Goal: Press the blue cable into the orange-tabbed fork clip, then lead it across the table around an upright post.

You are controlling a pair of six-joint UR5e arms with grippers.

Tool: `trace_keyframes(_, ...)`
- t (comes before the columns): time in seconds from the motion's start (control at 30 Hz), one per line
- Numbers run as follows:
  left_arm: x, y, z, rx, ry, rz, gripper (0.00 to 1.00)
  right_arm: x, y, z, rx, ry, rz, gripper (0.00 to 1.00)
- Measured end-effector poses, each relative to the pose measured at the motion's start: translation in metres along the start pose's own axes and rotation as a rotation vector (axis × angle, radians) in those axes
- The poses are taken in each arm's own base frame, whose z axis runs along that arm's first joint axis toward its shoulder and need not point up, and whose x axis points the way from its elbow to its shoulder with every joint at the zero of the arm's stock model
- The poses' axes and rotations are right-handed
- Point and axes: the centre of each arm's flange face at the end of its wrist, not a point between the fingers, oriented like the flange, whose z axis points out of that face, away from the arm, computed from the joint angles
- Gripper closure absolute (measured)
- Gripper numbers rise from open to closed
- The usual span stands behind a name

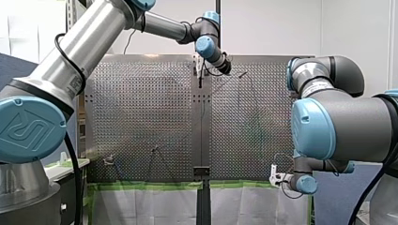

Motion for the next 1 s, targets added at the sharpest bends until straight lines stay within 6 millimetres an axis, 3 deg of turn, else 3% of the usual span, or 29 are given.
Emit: trace_keyframes(1.0,0.007,-0.01,-0.012,-0.033,0.035,0.002,0.0,0.0,0.0,0.0,0.0,-0.001,0.0,1.0)
